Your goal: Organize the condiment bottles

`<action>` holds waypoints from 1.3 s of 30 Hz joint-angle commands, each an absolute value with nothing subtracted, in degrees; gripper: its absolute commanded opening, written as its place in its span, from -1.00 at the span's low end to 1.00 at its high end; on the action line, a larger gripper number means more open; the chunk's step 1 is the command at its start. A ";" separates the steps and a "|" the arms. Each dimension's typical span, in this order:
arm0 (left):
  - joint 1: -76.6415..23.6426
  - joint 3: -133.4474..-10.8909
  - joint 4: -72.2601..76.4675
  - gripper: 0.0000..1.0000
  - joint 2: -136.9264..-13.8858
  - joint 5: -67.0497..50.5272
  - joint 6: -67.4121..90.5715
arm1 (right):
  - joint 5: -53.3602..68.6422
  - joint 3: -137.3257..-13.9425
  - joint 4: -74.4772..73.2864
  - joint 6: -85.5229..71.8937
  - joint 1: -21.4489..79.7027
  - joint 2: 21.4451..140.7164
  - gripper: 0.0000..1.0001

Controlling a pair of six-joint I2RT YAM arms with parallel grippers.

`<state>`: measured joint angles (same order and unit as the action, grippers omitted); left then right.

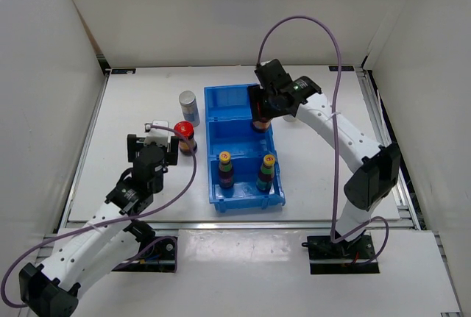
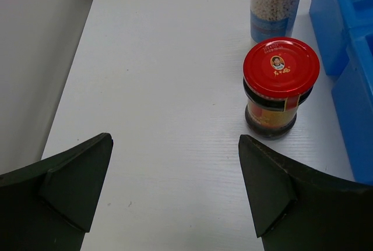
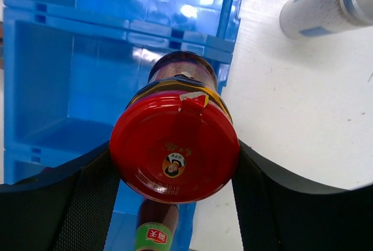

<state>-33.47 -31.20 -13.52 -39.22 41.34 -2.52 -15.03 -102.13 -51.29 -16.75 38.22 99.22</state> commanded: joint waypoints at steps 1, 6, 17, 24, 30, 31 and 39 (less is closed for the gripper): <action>-33.31 -32.87 -13.89 1.00 -37.62 42.98 -1.93 | -14.94 -101.61 -47.29 -18.54 38.14 98.35 -0.99; -33.31 -32.34 -13.89 1.00 -37.62 42.98 -2.46 | -12.84 -98.53 -46.76 -20.13 38.14 98.35 -0.99; -32.78 -33.57 -13.36 1.00 -42.00 38.77 2.28 | -12.30 -94.92 -43.77 -20.83 38.14 104.68 -0.42; -30.50 -37.08 -10.82 1.00 -46.31 31.04 2.90 | -11.78 -94.92 -43.24 -20.83 38.14 102.76 0.80; -29.19 -38.48 -4.48 1.00 -50.00 25.32 1.58 | -14.68 -97.81 -44.99 -20.21 38.14 96.00 1.00; -29.18 -39.11 -4.48 1.00 -50.97 25.31 2.10 | -15.37 -97.82 -45.00 -19.69 38.14 95.02 1.00; -26.72 -43.68 -1.41 1.00 -63.27 18.02 1.58 | -16.87 -95.98 -45.00 -18.02 38.14 86.49 1.00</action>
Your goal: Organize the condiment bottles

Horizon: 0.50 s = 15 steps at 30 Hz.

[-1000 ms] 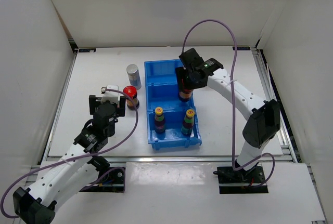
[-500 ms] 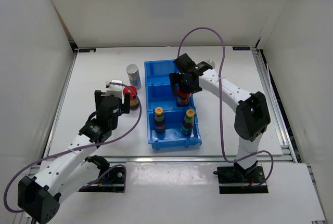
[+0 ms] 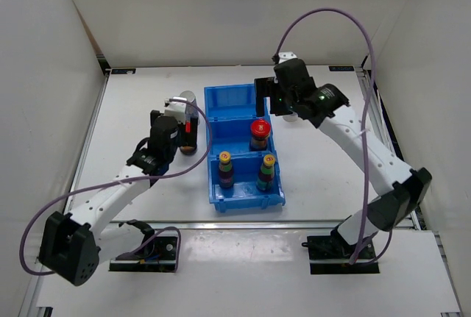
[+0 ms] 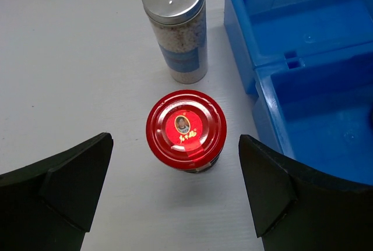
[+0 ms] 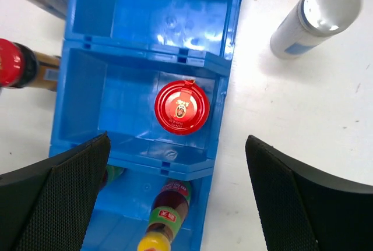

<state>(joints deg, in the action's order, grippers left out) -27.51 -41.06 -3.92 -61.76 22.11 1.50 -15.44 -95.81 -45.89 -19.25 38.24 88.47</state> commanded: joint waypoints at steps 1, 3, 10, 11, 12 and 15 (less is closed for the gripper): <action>-26.20 -43.68 -0.01 1.00 -63.98 17.32 2.10 | -16.87 -95.37 -45.00 -18.02 38.14 85.88 1.00; -24.80 -43.68 0.61 1.00 -66.26 16.62 2.98 | -16.87 -93.61 -45.00 -18.02 38.14 84.29 1.00; -22.94 -45.52 1.76 1.00 -72.50 14.59 4.48 | -16.87 -89.04 -45.00 -18.02 38.14 79.20 1.00; -22.94 -45.53 1.76 1.00 -73.03 14.59 4.48 | -16.87 -89.03 -45.00 -18.02 38.14 79.19 1.00; -22.94 -45.53 1.76 1.00 -73.91 14.59 4.48 | -16.87 -89.03 -45.00 -18.02 38.14 78.58 1.00; -22.42 -46.05 1.76 1.00 -76.01 14.59 4.48 | -18.27 -88.34 -45.53 -16.70 37.62 77.44 1.00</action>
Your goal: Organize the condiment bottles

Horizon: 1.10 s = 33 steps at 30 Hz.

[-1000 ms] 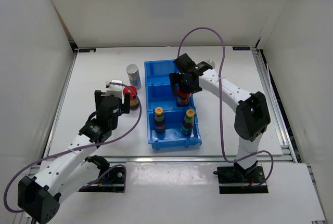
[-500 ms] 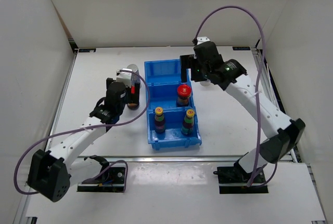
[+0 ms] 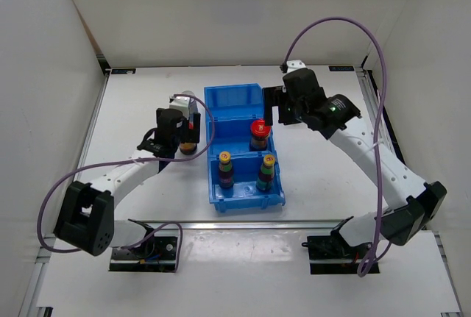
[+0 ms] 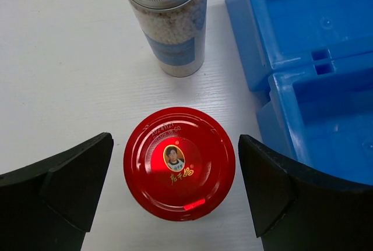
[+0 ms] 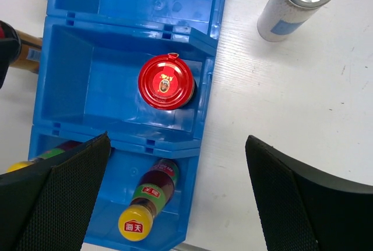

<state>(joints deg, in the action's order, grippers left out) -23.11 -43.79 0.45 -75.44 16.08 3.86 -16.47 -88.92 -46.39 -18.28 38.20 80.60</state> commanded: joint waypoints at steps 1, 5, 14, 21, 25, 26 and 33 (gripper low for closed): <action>-22.41 -46.58 1.76 0.96 -76.03 14.59 5.18 | -18.28 -88.33 -45.53 -16.70 37.62 77.43 1.00; -22.41 -44.83 2.45 0.91 -76.55 14.59 6.50 | -17.67 -88.33 -45.53 -16.70 37.09 77.43 1.00; -21.27 -43.59 4.22 0.58 -77.61 12.14 6.50 | -16.96 -89.65 -47.28 -14.85 37.09 77.43 1.00; -21.27 -45.87 2.39 -0.10 -75.15 10.72 4.75 | -18.19 -87.46 -47.90 -14.33 37.09 75.67 1.00; -21.27 -49.64 -0.26 -0.27 -70.58 11.34 2.12 | -17.67 -86.84 -48.60 -14.85 37.09 74.10 1.00; -21.27 -50.62 -0.96 -0.27 -69.88 11.34 1.50 | -17.67 -86.05 -48.60 -14.85 37.09 74.09 1.00; -21.88 -63.27 -9.32 -0.38 -66.63 9.50 -0.09 | -17.75 -84.64 -48.60 -14.85 36.56 73.56 1.00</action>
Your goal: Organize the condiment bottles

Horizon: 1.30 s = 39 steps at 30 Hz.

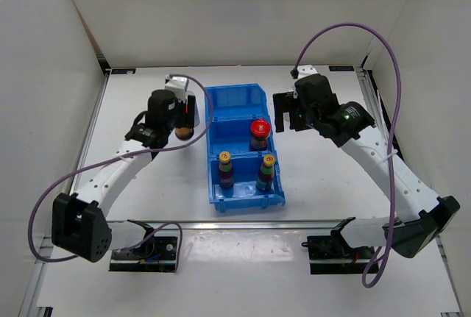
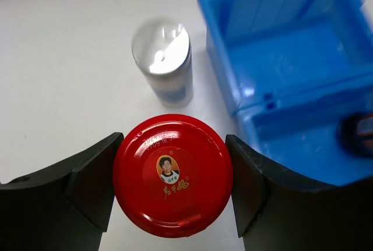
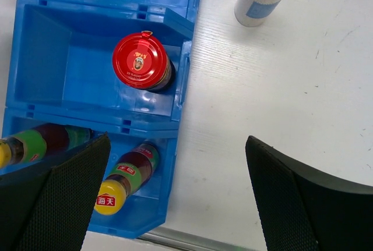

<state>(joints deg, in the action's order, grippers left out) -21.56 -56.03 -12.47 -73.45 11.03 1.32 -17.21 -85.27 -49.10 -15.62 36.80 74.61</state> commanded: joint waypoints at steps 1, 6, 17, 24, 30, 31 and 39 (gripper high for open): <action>-22.75 -65.46 -10.01 -0.38 -66.10 9.49 -0.70 | -17.75 -84.64 -48.08 -15.46 36.56 73.56 1.00; -26.89 -69.08 -10.29 -0.38 -66.09 4.41 1.41 | -17.75 -84.12 -48.08 -15.47 36.56 73.56 1.00; -35.86 -61.80 -1.32 -0.36 -72.50 3.08 2.90 | -17.84 -82.97 -48.08 -15.47 36.56 72.43 1.00; -35.86 -56.43 4.04 -0.28 -76.99 3.08 4.04 | -19.07 -81.39 -48.69 -15.47 36.04 70.14 1.00; -36.39 -54.14 7.56 0.11 -80.07 3.60 4.04 | -19.07 -80.86 -49.30 -15.47 36.04 69.61 1.00; -36.39 -54.14 7.56 0.17 -80.85 3.60 4.04 | -19.07 -80.86 -49.31 -15.47 36.04 69.61 1.00; -36.91 -55.71 6.34 0.98 -80.86 6.32 2.82 | -19.25 -80.33 -49.31 -15.47 36.04 69.61 1.00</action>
